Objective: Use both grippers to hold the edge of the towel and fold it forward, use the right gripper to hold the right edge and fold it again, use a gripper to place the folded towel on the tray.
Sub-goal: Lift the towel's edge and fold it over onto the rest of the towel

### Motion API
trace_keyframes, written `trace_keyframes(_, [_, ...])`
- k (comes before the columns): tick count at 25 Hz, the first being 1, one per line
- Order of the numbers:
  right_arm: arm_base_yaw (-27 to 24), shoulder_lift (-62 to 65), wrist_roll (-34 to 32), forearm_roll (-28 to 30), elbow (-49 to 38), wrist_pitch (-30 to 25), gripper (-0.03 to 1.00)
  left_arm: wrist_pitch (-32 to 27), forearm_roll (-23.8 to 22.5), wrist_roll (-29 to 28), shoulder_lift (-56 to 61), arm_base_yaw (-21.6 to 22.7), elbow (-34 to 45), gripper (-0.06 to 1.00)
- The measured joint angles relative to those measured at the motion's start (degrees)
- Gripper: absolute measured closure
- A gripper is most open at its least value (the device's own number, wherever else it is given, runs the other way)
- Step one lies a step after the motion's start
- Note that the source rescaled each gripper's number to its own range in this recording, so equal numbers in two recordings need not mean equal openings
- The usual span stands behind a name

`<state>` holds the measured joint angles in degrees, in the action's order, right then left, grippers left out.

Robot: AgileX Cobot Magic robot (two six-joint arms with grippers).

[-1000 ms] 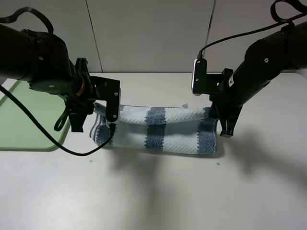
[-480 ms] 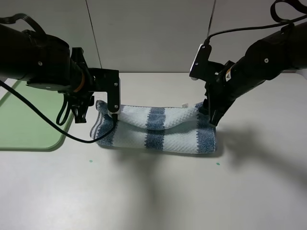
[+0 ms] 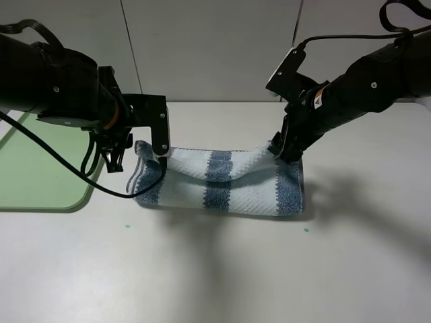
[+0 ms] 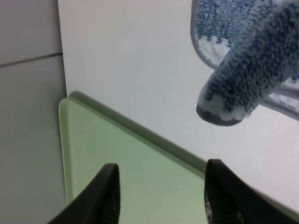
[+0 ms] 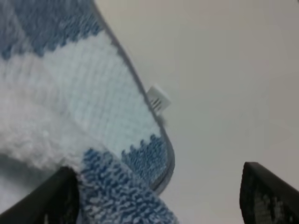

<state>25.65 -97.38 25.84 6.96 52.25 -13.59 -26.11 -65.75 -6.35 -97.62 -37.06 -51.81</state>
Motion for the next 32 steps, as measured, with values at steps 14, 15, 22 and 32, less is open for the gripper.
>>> trace_keyframes(14, [0.00,0.00,-2.82,-0.40,0.00,-0.82,-0.03,-0.37,-0.04,-6.93,0.05,0.00,0.00,0.09])
trace_keyframes(15, [0.00,0.00,-2.83,-0.41,0.00,-0.96,-0.03,-0.36,-0.04,-6.97,0.05,0.00,0.00,0.07])
trace_keyframes(22, [0.00,0.00,-3.01,-0.71,0.00,-1.47,-0.03,0.08,-0.04,-7.55,0.05,0.00,0.00,-0.01])
trace_keyframes(32, [0.00,1.91,-3.51,-2.64,0.00,-1.47,-0.03,-1.49,0.14,-8.37,4.07,-0.07,0.00,-0.01])
